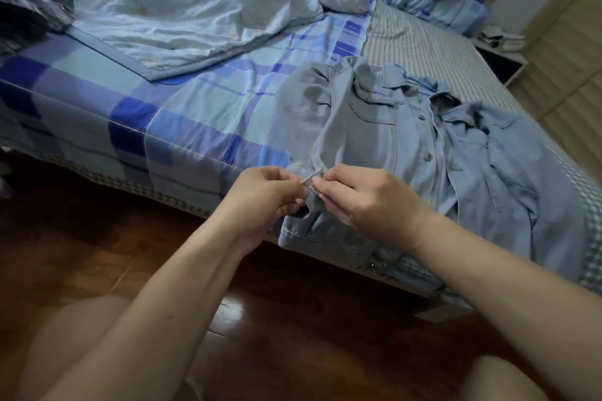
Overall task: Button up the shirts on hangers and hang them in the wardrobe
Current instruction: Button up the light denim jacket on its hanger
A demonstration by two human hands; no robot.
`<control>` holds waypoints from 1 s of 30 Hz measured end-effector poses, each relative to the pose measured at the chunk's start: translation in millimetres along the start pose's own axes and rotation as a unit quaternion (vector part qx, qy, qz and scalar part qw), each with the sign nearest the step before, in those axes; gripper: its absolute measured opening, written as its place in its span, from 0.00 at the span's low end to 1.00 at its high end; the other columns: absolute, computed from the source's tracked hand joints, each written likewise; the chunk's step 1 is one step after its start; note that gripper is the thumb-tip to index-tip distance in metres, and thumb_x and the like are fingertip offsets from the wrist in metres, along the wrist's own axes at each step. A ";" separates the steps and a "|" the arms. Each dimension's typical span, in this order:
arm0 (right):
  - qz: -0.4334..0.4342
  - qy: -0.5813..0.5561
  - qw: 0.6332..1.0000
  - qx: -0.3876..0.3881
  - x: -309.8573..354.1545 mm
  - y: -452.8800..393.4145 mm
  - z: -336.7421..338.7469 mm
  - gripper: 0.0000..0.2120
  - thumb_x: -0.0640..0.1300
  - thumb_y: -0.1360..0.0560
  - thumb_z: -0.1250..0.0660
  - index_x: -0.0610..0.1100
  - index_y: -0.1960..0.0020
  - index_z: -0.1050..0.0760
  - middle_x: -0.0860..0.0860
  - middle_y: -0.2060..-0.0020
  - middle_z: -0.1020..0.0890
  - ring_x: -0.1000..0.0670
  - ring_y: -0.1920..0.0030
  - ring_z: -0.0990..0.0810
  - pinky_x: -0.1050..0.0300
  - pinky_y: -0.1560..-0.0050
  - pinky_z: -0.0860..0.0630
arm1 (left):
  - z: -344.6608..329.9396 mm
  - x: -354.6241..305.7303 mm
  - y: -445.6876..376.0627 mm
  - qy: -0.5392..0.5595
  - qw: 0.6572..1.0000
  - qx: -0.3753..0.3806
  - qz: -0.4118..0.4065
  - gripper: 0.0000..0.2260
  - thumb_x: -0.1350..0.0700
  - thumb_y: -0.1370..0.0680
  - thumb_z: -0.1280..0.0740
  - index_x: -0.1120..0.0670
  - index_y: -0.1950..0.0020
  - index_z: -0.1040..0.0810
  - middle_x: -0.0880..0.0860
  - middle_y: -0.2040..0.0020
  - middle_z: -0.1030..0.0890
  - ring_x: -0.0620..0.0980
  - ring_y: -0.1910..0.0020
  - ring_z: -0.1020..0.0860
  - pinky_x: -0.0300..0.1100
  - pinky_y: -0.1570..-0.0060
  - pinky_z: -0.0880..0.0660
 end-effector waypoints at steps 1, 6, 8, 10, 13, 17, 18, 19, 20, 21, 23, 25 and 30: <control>-0.003 0.000 1.000 -0.009 -1.6 1.6 -3.0 0.11 0.39 0.17 0.37 0.35 0.49 0.18 0.44 0.59 0.19 0.45 0.64 0.20 0.48 0.65 0.20 | -1.0 2.2 -1.7 -0.002 1.000 -0.007 -0.006 0.10 0.72 0.26 0.32 0.59 0.62 0.23 0.56 0.66 0.22 0.49 0.66 0.23 0.41 0.59 0.24; -0.075 -0.038 0.995 -0.052 -4.9 -6.1 -24.4 0.12 0.40 0.19 0.37 0.37 0.57 0.19 0.44 0.63 0.21 0.43 0.66 0.23 0.46 0.65 0.23 | 2.9 4.4 -10.5 -0.064 0.994 -0.071 -0.054 0.06 0.68 0.28 0.29 0.59 0.59 0.22 0.57 0.66 0.20 0.49 0.66 0.22 0.38 0.63 0.26; -0.126 -0.070 0.987 -0.069 -5.6 -13.2 -30.5 0.11 0.40 0.20 0.36 0.37 0.58 0.20 0.45 0.64 0.22 0.44 0.67 0.23 0.48 0.65 0.24 | 6.7 -0.2 -15.1 -0.080 0.990 -0.088 -0.075 0.05 0.68 0.26 0.29 0.59 0.57 0.22 0.55 0.67 0.21 0.45 0.69 0.23 0.34 0.66 0.27; -0.167 -0.102 0.977 -0.082 -9.0 -17.8 -32.2 0.08 0.39 0.22 0.34 0.37 0.58 0.20 0.46 0.64 0.23 0.46 0.67 0.24 0.52 0.65 0.24 | 9.6 -6.4 -21.1 -0.085 0.990 -0.076 -0.084 0.05 0.67 0.26 0.28 0.59 0.57 0.21 0.54 0.68 0.20 0.44 0.69 0.22 0.32 0.67 0.27; -0.174 -0.138 0.973 -0.058 -12.7 -18.5 -31.4 0.05 0.39 0.22 0.32 0.38 0.55 0.20 0.46 0.61 0.22 0.47 0.64 0.22 0.53 0.63 0.23 | 11.5 -12.0 -29.7 -0.090 0.993 -0.044 -0.070 0.07 0.68 0.28 0.29 0.57 0.60 0.23 0.52 0.69 0.21 0.44 0.69 0.24 0.32 0.68 0.28; -0.199 -0.169 0.965 -0.027 -18.6 -11.4 -22.3 0.06 0.40 0.21 0.32 0.39 0.47 0.18 0.48 0.56 0.21 0.48 0.59 0.20 0.52 0.58 0.20 | 4.3 -14.1 -34.8 -0.052 0.998 0.003 -0.033 0.11 0.74 0.25 0.35 0.59 0.59 0.26 0.52 0.71 0.24 0.45 0.73 0.26 0.33 0.70 0.28; -0.210 -0.168 0.963 -0.029 -18.9 -9.6 -20.0 0.06 0.41 0.21 0.32 0.40 0.46 0.18 0.49 0.55 0.20 0.49 0.58 0.20 0.52 0.58 0.21 | 1.4 -13.8 -34.3 -0.033 0.999 0.013 -0.031 0.11 0.74 0.24 0.36 0.59 0.59 0.27 0.53 0.70 0.24 0.46 0.72 0.26 0.34 0.69 0.27; -0.217 -0.165 0.962 -0.030 -18.1 -7.8 -17.7 0.07 0.41 0.21 0.33 0.40 0.46 0.18 0.49 0.55 0.20 0.49 0.58 0.20 0.52 0.58 0.21 | -1.3 -13.4 -32.8 -0.019 0.999 0.022 -0.033 0.12 0.74 0.23 0.37 0.59 0.59 0.27 0.53 0.70 0.25 0.46 0.72 0.26 0.35 0.68 0.26; -0.220 -0.157 0.962 -0.032 -16.0 -5.7 -15.1 0.07 0.41 0.21 0.33 0.41 0.45 0.19 0.50 0.54 0.20 0.49 0.57 0.19 0.52 0.58 0.21 | -4.9 -14.1 -30.0 -0.013 0.999 0.028 -0.038 0.12 0.74 0.23 0.38 0.58 0.59 0.27 0.52 0.70 0.25 0.46 0.72 0.27 0.36 0.67 0.27; -0.223 -0.146 0.963 -0.034 -13.5 -4.0 -11.6 0.08 0.41 0.20 0.34 0.41 0.44 0.19 0.50 0.54 0.20 0.49 0.57 0.19 0.52 0.58 0.21 | -9.4 -15.2 -28.0 -0.012 0.998 0.031 -0.044 0.12 0.74 0.23 0.38 0.58 0.59 0.28 0.51 0.71 0.26 0.44 0.73 0.27 0.37 0.65 0.27; -0.239 -0.129 0.961 -0.044 -11.6 0.9 -3.2 0.09 0.41 0.20 0.34 0.42 0.42 0.19 0.50 0.53 0.20 0.49 0.56 0.19 0.53 0.57 0.21 | -20.1 -17.9 -23.7 -0.022 0.998 0.038 -0.053 0.11 0.73 0.23 0.38 0.58 0.59 0.28 0.48 0.73 0.26 0.43 0.73 0.28 0.39 0.63 0.28; -0.257 -0.127 0.956 -0.063 -11.2 8.8 8.9 0.10 0.41 0.19 0.35 0.42 0.41 0.19 0.50 0.52 0.20 0.50 0.56 0.19 0.53 0.57 0.21 | -31.0 -23.0 -16.2 -0.049 0.995 0.038 -0.072 0.09 0.71 0.22 0.35 0.58 0.58 0.26 0.50 0.71 0.24 0.44 0.71 0.26 0.39 0.62 0.27; -0.275 -0.159 0.944 -0.085 -18.7 30.7 29.0 0.12 0.47 0.20 0.33 0.41 0.41 0.18 0.50 0.53 0.18 0.51 0.55 0.19 0.51 0.55 0.20 | -57.9 -29.6 6.7 -0.124 0.984 0.008 -0.124 0.04 0.67 0.22 0.31 0.61 0.53 0.23 0.55 0.66 0.20 0.46 0.67 0.21 0.34 0.64 0.25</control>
Point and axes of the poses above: each hand's wrist, its own y-axis away from the middle knuckle, its own z-axis out of the back of the hand, x = y × z, the point moved 3 cm from there along -y, towards the middle knuckle
